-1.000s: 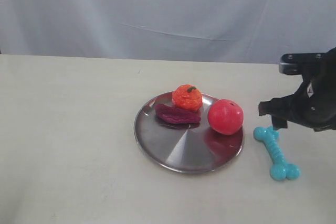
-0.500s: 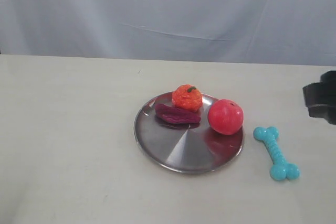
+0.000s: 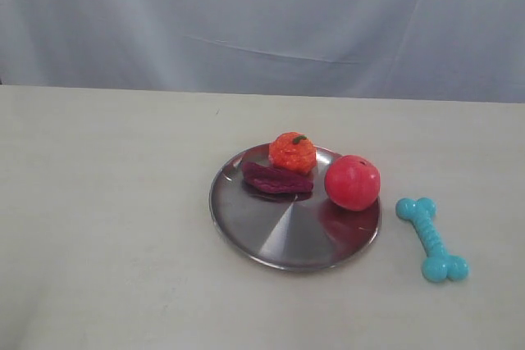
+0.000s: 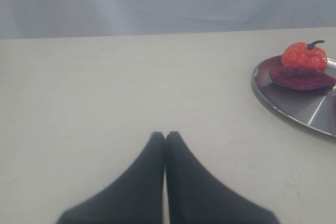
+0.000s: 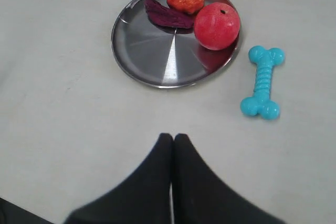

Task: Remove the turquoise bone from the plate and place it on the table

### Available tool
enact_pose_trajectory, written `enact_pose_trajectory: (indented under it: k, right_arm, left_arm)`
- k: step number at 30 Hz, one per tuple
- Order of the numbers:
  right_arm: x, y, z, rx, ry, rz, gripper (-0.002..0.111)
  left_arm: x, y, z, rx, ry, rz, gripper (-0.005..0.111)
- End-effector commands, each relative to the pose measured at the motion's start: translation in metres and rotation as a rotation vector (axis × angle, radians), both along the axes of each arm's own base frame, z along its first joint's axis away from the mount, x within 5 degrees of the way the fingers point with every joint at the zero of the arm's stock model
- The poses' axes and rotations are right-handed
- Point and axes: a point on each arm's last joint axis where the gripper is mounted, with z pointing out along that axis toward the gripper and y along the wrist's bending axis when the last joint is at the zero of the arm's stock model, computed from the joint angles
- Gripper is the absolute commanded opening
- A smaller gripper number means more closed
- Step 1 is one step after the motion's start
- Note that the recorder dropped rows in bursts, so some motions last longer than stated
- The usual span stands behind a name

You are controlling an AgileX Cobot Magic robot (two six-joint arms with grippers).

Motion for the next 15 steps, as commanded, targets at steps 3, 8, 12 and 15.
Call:
enact_pose_trajectory:
  k: [3,8,12,15]
  right_arm:
    - [-0.002,0.000,0.000,-0.003,-0.005,0.013,0.000]
    - [0.004,0.003,-0.016,0.048,-0.165,0.044,0.000]
    - [0.013,0.004,-0.039,0.105,-0.527,0.058,0.000]
    - [0.013,-0.003,-0.057,0.037,-0.663,0.016,0.000]
  left_arm:
    - [0.000,0.000,-0.001,0.000,0.001,-0.002,0.000]
    - [0.000,0.000,-0.001,0.000,0.001,-0.002,0.000]
    - [0.000,0.000,-0.001,0.000,0.001,-0.002,0.000]
    - [0.000,0.000,-0.001,0.000,0.001,-0.002,0.000]
